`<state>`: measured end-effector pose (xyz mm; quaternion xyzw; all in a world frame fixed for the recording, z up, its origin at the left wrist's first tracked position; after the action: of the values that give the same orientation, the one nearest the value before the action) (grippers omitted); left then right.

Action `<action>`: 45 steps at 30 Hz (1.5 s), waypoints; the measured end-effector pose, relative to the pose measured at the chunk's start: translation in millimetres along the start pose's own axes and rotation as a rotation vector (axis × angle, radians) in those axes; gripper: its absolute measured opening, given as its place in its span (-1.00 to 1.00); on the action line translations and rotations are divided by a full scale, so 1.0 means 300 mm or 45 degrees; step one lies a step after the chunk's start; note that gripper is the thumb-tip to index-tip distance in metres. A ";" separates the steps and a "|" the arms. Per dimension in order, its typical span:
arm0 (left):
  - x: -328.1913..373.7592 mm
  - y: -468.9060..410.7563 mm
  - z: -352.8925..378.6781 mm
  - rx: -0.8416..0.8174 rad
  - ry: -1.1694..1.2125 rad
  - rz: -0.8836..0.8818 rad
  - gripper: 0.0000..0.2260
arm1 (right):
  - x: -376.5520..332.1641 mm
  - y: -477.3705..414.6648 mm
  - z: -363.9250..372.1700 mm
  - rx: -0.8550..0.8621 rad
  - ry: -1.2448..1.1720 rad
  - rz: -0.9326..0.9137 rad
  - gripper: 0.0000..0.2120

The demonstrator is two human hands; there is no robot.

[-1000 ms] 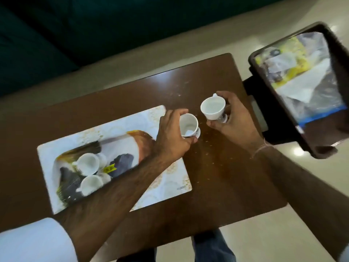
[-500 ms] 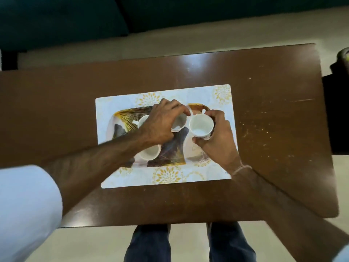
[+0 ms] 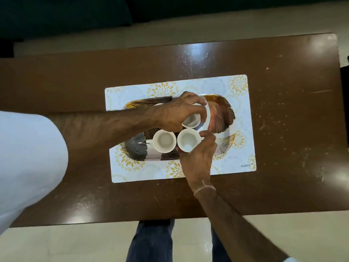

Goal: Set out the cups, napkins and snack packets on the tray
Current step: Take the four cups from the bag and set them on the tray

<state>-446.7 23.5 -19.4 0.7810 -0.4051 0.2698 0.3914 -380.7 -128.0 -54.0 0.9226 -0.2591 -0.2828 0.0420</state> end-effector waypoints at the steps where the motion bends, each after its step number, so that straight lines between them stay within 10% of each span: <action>1: -0.005 -0.001 0.001 -0.027 -0.002 0.003 -0.49 | -0.007 0.005 0.008 0.019 0.002 0.009 -0.18; 7: 0.016 0.048 -0.032 -0.004 0.186 -0.004 -0.42 | -0.024 0.022 -0.005 -0.007 -0.076 0.036 -0.23; 15: -0.067 0.312 -0.047 0.880 0.201 -0.330 -0.61 | -0.030 -0.087 -0.167 -0.032 0.136 -0.207 -0.37; 22: -0.086 0.339 0.128 0.586 -0.046 -0.483 -0.49 | -0.073 -0.140 -0.134 -0.384 0.256 -0.264 -0.47; 45: -0.006 0.316 0.161 0.679 0.090 -0.598 -0.43 | -0.102 -0.120 -0.122 -0.330 0.508 -0.191 -0.47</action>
<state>-522.6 -50.3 -10.1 0.9177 -0.1159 0.2957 0.2388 -366.1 -84.1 -16.3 0.9637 -0.1379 -0.1281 0.1892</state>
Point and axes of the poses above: each hand's wrist, its own y-axis away from the middle knuckle, its own z-axis out of the palm, x = y × z, the point moved 3 cm from there along -y, towards the middle knuckle, and after that the axes turned 12 degrees about y, right-handed, at the moved point
